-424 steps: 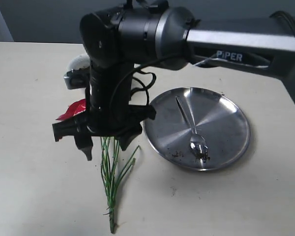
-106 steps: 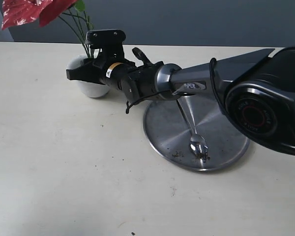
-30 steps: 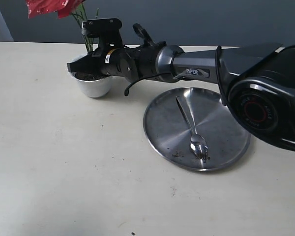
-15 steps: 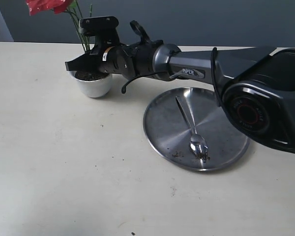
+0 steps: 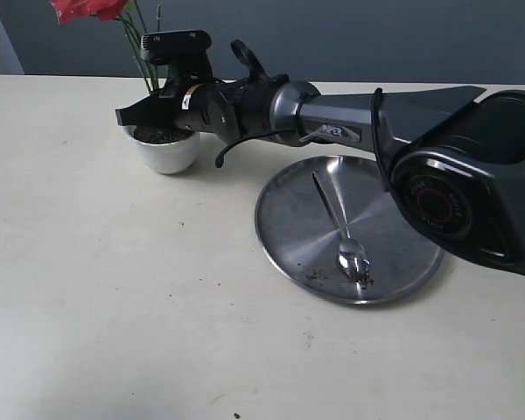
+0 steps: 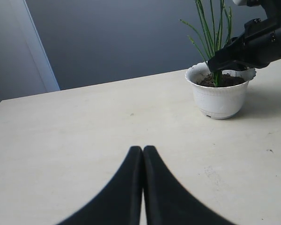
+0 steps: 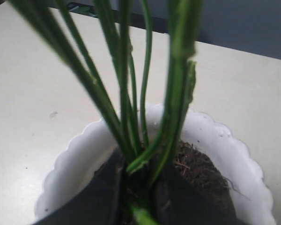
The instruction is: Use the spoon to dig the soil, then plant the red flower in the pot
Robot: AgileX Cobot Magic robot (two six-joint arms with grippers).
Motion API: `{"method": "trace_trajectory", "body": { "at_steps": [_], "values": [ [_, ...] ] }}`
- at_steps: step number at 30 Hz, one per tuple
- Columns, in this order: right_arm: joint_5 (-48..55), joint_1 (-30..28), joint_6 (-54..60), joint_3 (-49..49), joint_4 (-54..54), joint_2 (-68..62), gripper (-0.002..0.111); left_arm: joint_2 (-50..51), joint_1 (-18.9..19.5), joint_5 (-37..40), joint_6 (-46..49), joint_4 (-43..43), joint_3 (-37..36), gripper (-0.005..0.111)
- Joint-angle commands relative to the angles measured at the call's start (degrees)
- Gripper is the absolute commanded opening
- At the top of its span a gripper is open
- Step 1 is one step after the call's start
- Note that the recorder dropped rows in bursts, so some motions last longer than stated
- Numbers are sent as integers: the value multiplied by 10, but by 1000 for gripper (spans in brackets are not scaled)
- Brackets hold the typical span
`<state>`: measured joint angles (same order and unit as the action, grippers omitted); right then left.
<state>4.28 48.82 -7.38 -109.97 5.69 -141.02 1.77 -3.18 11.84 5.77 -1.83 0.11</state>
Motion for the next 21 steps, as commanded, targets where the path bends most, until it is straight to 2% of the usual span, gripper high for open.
{"method": "trace_trajectory", "body": {
  "at_steps": [1,21],
  "values": [
    [92,-1,-3,12,3,-25,-1,-4,2,-3,-1,1,-1,0],
    [136,-1,-34,12,3,-55,-1,-4,2,-3,-1,1,-1,0]
  ]
}}
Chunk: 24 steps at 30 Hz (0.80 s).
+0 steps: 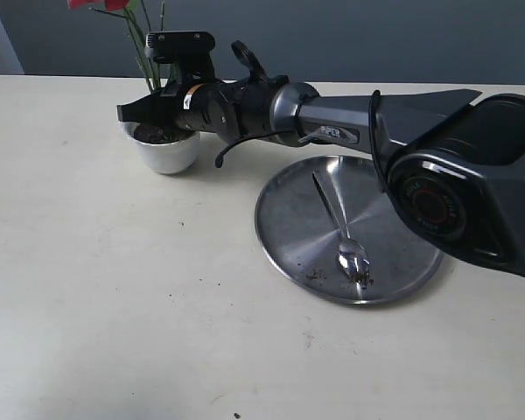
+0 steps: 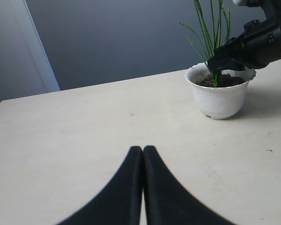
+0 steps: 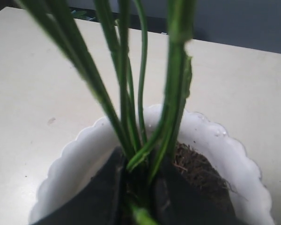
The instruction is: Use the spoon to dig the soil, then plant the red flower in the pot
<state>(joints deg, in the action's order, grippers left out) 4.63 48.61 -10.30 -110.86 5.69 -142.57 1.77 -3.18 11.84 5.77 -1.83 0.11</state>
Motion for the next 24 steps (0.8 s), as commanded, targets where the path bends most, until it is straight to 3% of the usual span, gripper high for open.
{"method": "trace_trajectory", "body": {
  "at_steps": [1,24],
  "values": [
    [136,1,-9,21,3,-40,-1,-4,2,-3,-1,1,-1,0],
    [158,6,-25,21,4,-60,-1,-4,2,-2,-1,1,-1,0]
  ]
}}
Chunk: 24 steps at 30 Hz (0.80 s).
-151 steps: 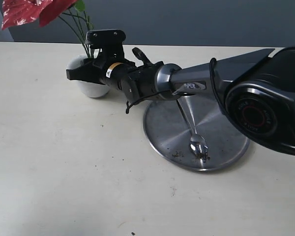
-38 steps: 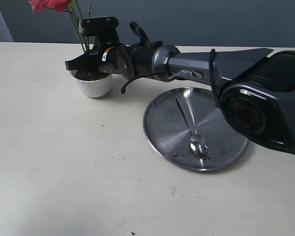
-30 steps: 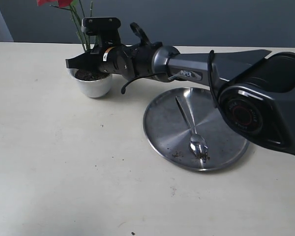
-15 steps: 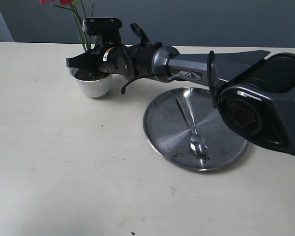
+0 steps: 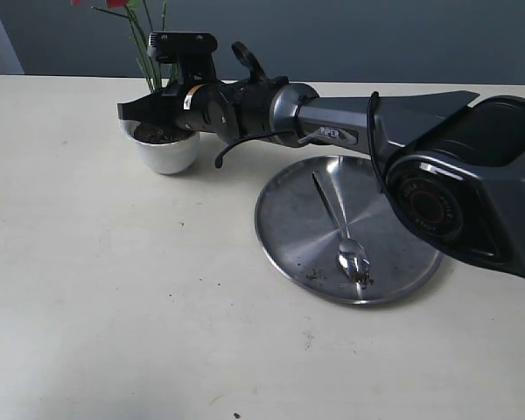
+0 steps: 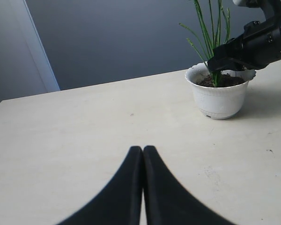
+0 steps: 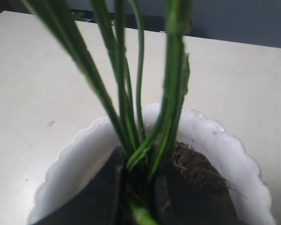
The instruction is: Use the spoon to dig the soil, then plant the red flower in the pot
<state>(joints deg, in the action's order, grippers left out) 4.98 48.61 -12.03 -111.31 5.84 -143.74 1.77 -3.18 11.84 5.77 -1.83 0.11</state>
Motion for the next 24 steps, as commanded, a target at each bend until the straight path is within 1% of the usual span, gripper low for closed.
{"method": "trace_trajectory", "body": {
  "at_steps": [1,17,18,19,20,21,23,24],
  "values": [
    [155,6,-8,25,3,-48,-1,-4,2,-2,-1,1,-1,0],
    [161,6,-9,25,23,-44,0,-4,2,-2,-1,1,-1,0],
    [162,6,-9,25,23,-44,4,-4,2,-2,-1,1,-1,0],
    [162,6,-9,25,24,-44,14,-4,2,-2,-1,1,-1,0],
    [162,6,-9,25,25,-43,21,-4,2,-2,-1,1,-1,0],
    [162,6,-11,25,26,-41,33,-4,2,-2,-1,1,-1,0],
    [165,6,-13,25,26,-39,38,-4,2,-2,-1,1,-1,0],
    [165,6,-13,25,26,-37,38,-4,2,-2,-1,1,-1,0]
  ]
}}
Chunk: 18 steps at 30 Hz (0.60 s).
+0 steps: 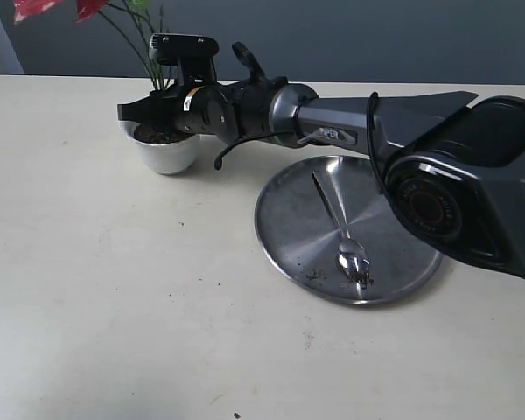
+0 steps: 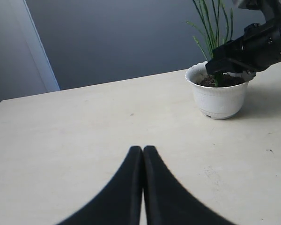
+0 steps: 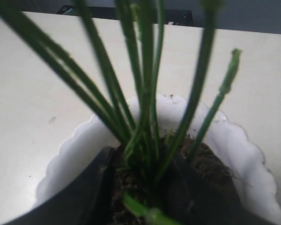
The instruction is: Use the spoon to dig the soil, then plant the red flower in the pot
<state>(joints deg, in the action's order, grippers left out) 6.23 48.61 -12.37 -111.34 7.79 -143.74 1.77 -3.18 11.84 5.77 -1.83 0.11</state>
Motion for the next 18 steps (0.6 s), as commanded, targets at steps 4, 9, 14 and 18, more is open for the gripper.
{"method": "trace_trajectory", "body": {
  "at_steps": [4,9,14,18],
  "values": [
    [146,6,-10,25,4,-28,38,-4,2,-3,-1,1,-1,0],
    [146,6,-10,25,3,-12,38,-4,2,-3,-1,1,-1,0],
    [146,6,-10,25,-12,7,38,-4,2,-3,-1,1,-1,0],
    [146,6,-10,25,-19,12,38,-4,2,-3,-1,1,-1,0]
  ]
}}
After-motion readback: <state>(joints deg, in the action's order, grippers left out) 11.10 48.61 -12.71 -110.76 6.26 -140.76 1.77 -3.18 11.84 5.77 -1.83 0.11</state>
